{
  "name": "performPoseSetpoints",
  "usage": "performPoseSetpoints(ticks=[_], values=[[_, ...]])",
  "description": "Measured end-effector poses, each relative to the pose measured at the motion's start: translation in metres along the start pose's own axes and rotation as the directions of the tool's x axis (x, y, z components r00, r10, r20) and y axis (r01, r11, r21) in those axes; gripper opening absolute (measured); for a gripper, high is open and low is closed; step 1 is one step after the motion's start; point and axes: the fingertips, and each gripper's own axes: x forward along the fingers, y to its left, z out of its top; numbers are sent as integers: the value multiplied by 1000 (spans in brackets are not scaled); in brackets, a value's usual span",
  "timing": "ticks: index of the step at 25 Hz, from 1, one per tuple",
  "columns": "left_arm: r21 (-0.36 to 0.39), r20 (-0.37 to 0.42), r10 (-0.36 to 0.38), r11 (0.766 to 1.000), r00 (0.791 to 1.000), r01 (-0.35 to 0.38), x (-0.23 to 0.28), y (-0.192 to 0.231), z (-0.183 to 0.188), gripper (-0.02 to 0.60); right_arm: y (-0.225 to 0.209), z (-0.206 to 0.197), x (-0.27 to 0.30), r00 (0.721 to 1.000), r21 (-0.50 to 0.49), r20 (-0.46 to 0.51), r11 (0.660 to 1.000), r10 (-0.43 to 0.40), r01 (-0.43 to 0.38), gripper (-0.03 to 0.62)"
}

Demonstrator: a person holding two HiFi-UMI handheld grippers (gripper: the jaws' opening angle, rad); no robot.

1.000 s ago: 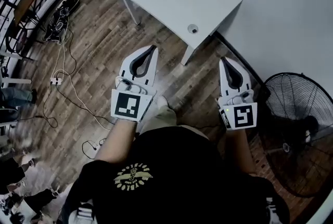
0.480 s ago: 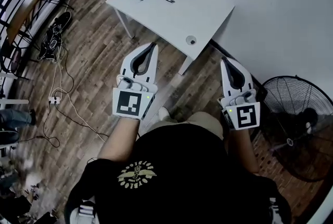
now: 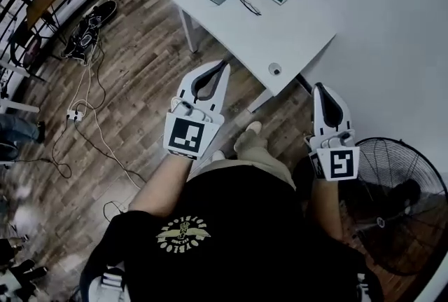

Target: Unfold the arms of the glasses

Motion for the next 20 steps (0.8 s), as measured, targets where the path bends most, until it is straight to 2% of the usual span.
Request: performPoseSetpoints(ticks=[3,8,13,20], values=[[-12,-7,44,999,999,-44,3,17,-3,8,1,-3,16,999,17,17,999,28,-28,0],[-28,-54,62,998,997,-64,22,36,-17,8,0,-24,46,997,24,28,997,75,-76,0],[23,-49,55,998,997,-54,45,47,-15,8,-18,-40,76,996,42,2,995,90,-90,0],[6,-64,52,999,997,-52,75,54,-22,8,-41,-55,100,996,66,-22,994,91,-89,0]])
